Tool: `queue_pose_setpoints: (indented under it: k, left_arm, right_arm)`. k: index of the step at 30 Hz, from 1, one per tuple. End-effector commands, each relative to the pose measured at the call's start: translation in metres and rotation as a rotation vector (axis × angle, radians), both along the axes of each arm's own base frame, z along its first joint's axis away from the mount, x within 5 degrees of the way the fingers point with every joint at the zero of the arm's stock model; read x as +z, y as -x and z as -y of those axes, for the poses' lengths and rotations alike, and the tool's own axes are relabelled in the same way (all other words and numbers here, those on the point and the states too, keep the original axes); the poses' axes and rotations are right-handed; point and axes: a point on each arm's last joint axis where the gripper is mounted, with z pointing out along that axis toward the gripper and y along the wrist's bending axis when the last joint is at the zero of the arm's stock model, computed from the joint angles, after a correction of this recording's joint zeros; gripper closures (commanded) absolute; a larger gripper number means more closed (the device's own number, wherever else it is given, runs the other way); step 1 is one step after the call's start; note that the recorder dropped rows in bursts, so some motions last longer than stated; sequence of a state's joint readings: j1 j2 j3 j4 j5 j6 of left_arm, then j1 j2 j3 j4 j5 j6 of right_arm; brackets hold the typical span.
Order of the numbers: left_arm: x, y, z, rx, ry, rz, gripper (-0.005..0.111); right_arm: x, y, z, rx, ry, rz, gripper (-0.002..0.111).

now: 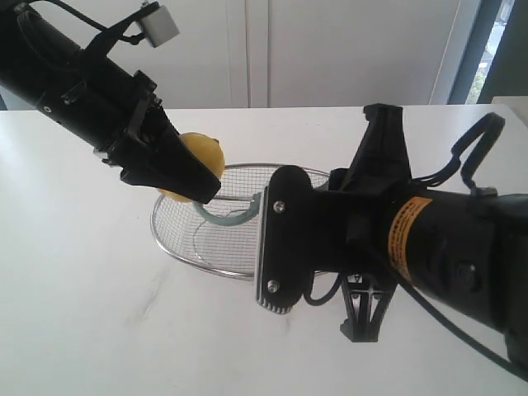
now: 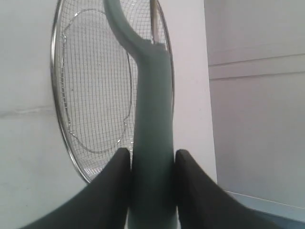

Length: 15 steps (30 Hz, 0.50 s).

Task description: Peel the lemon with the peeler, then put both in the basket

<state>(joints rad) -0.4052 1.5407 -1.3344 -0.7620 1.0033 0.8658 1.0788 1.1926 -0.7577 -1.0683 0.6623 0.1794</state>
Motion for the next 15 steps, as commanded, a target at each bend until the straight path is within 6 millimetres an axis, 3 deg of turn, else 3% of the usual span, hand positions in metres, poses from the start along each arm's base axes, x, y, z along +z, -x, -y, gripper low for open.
queue_pose_setpoints:
  k: [1, 4, 8, 12, 15]
  left_arm:
    - [0.004, 0.003, 0.0, 0.004, 0.025, -0.034, 0.107]
    - [0.004, 0.004, 0.0, -0.003, 0.023, -0.043, 0.107]
    - [0.005, 0.004, 0.0, -0.002, 0.033, -0.047, 0.107]
    - [0.005, 0.004, 0.0, -0.002, 0.033, -0.047, 0.107]
    - [0.005, 0.004, 0.0, -0.002, 0.033, -0.047, 0.107]
  right_arm:
    - [-0.005, -0.013, 0.003, -0.02, -0.003, -0.003, 0.108]
    - [-0.013, -0.023, 0.003, -0.031, 0.036, 0.002, 0.108]
    - [-0.031, -0.031, -0.011, 0.041, 0.046, -0.036, 0.108]
    - [-0.028, -0.03, -0.012, 0.048, 0.035, -0.031, 0.108]
    - [-0.014, -0.014, -0.016, 0.104, -0.003, 0.001, 0.108]
